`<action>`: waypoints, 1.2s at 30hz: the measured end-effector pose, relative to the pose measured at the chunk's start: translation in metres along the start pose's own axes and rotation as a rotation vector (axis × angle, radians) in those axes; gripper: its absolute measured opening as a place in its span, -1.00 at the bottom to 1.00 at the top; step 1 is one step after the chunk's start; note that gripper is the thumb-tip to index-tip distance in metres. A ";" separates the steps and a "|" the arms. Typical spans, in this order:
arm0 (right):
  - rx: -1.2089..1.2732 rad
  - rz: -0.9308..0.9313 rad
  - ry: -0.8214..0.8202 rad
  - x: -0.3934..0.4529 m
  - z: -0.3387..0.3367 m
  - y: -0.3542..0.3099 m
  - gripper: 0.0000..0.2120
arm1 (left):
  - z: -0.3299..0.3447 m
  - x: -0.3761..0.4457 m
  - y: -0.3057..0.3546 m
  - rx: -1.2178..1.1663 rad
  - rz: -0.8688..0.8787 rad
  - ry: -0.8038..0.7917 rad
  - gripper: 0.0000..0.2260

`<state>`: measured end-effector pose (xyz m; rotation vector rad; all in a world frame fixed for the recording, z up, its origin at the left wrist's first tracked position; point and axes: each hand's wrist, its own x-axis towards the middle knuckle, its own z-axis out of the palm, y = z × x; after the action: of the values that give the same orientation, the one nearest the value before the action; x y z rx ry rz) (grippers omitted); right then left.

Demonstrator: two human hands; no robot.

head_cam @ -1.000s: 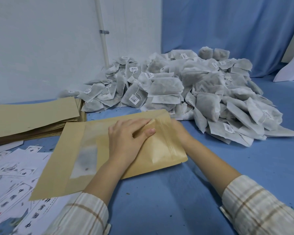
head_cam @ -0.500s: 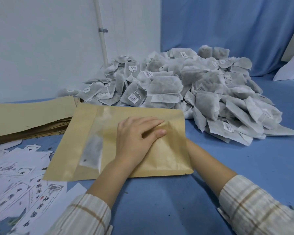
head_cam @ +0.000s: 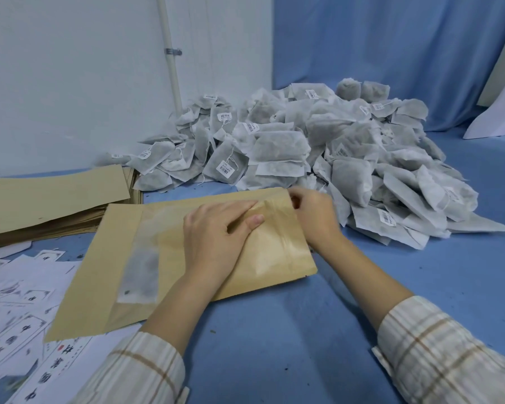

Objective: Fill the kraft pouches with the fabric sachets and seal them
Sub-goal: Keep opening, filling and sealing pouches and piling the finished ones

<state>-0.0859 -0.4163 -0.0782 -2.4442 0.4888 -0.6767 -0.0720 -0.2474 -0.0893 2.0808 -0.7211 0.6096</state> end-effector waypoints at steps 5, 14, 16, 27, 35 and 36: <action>-0.716 0.027 0.169 0.002 -0.012 0.033 -0.71 | -0.003 0.003 -0.008 0.057 -0.083 0.060 -0.76; -0.117 -0.084 0.388 0.000 -0.007 0.031 -0.68 | -0.004 0.004 -0.013 0.067 -0.089 0.076 -0.75; 0.272 -0.014 0.521 0.001 -0.008 0.020 -0.73 | -0.006 0.005 -0.014 0.068 -0.093 0.090 -0.75; 1.014 0.101 -0.266 -0.011 -0.006 0.003 -0.87 | -0.013 0.010 -0.015 -0.037 -0.136 0.118 -0.76; 0.398 0.016 -0.731 -0.025 0.000 -0.013 -0.87 | -0.006 0.002 -0.006 -0.035 0.000 -0.004 -0.79; 0.429 0.010 -0.706 -0.024 -0.001 -0.012 -0.88 | -0.005 0.001 -0.005 -0.032 0.010 -0.013 -0.79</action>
<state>-0.1037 -0.3955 -0.0788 -2.0776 0.0573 0.1081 -0.0681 -0.2413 -0.0887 2.0549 -0.7442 0.5868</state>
